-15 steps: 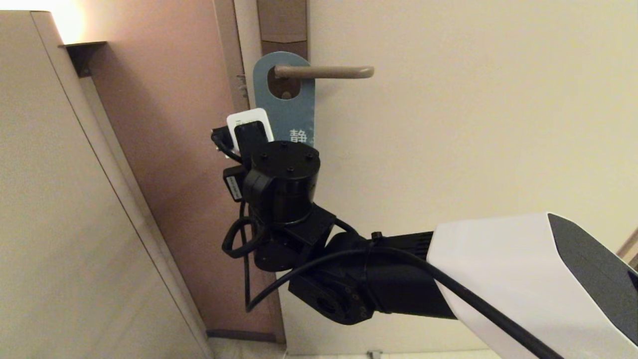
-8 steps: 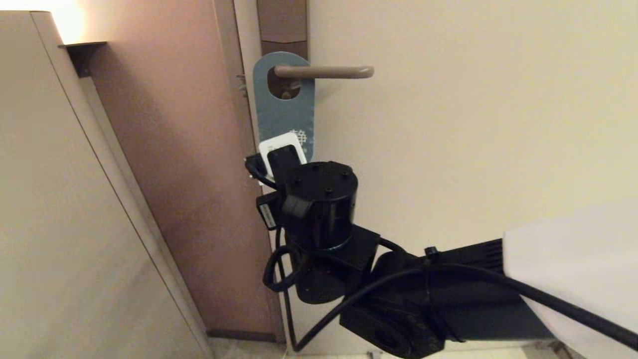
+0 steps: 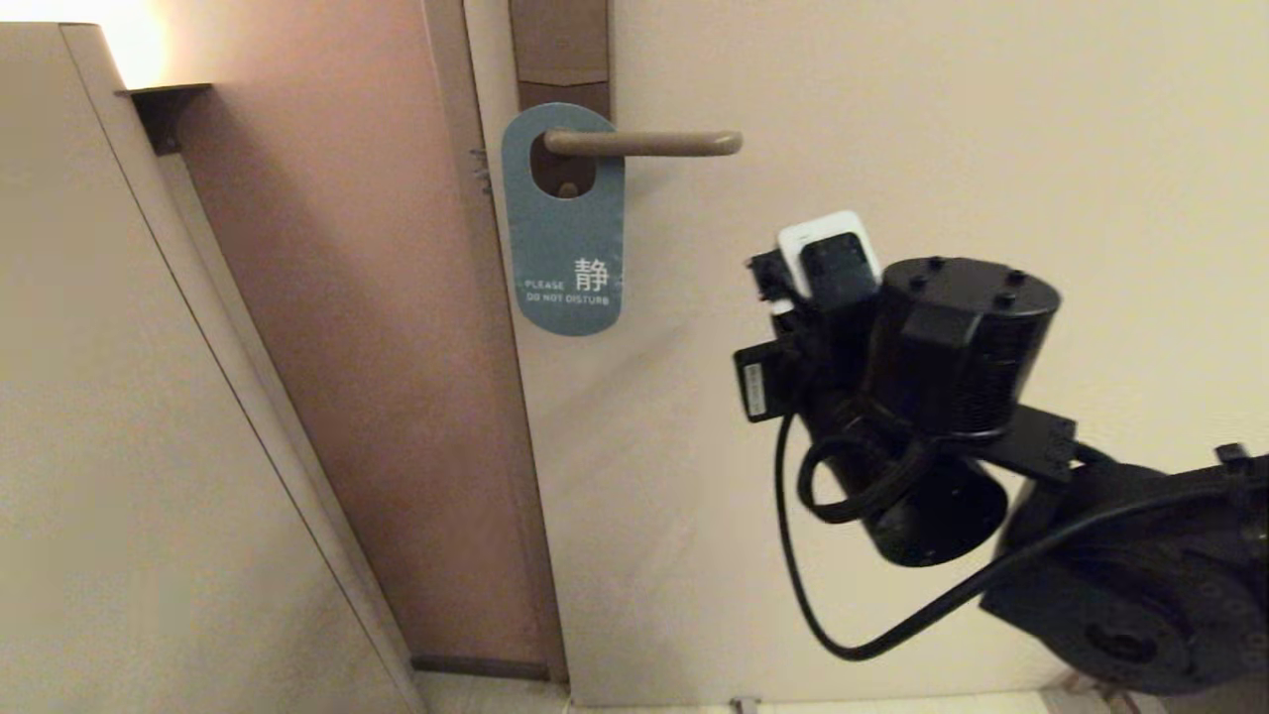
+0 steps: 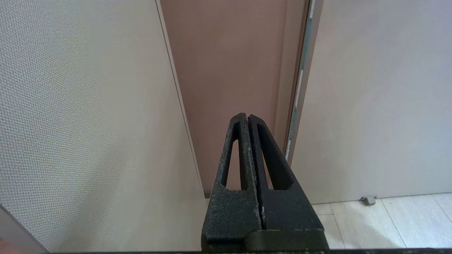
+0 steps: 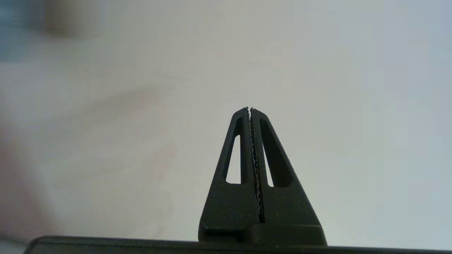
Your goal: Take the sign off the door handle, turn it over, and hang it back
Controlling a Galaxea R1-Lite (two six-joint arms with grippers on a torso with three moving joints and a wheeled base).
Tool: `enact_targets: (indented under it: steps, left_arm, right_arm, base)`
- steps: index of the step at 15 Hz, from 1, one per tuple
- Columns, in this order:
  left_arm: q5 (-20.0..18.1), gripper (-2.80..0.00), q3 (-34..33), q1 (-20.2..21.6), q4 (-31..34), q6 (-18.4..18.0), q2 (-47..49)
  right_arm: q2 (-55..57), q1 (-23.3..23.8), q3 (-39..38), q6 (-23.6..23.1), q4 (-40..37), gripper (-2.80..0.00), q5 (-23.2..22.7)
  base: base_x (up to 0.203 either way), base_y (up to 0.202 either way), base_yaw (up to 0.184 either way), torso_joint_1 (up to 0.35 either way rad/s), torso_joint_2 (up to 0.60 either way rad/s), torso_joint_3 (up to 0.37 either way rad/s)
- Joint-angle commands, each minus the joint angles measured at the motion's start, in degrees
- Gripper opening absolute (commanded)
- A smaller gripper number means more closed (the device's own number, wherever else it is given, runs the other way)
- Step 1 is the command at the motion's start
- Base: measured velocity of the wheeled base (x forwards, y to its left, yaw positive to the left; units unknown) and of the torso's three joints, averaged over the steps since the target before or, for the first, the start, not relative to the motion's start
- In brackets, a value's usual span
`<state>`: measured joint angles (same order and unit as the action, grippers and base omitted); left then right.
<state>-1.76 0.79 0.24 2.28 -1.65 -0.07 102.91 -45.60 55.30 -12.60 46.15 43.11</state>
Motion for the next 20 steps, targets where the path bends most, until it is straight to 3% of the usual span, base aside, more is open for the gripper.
enact_targets:
  steps: [1,7,12,17,20]
  left_arm:
    - [0.0,-2.8,0.0,0.0,0.0,0.0,0.1]
    - [0.0,-2.8,0.0,0.0,0.0,0.0,0.1]
    - [0.0,-2.8,0.0,0.0,0.0,0.0,0.1]
    - [0.0,-2.8,0.0,0.0,0.0,0.0,0.1]
    - [0.0,-2.8,0.0,0.0,0.0,0.0,0.1]
  right_arm:
    - [-7.0,4.9,-3.6,0.1,-0.9,-2.8,-0.9]
    - [-24.6,19.8,-10.7,8.8,-20.9,-2.8,-15.2]
    - [-41.8,39.1,-21.1,10.1,-32.2,-2.8,-30.8]
    - [-58.5,42.0,-37.4,10.2,-33.3,-2.8,-36.3]
    - [-66.5,41.6,-49.1,10.2,-28.2,-2.8,-37.4]
  base:
    - [0.0,0.0,0.0,0.0,0.0,0.0]
    - [0.0,0.0,0.0,0.0,0.0,0.0]
    - [0.0,0.0,0.0,0.0,0.0,0.0]
    - [0.0,0.0,0.0,0.0,0.0,0.0]
    - [0.0,0.0,0.0,0.0,0.0,0.0]
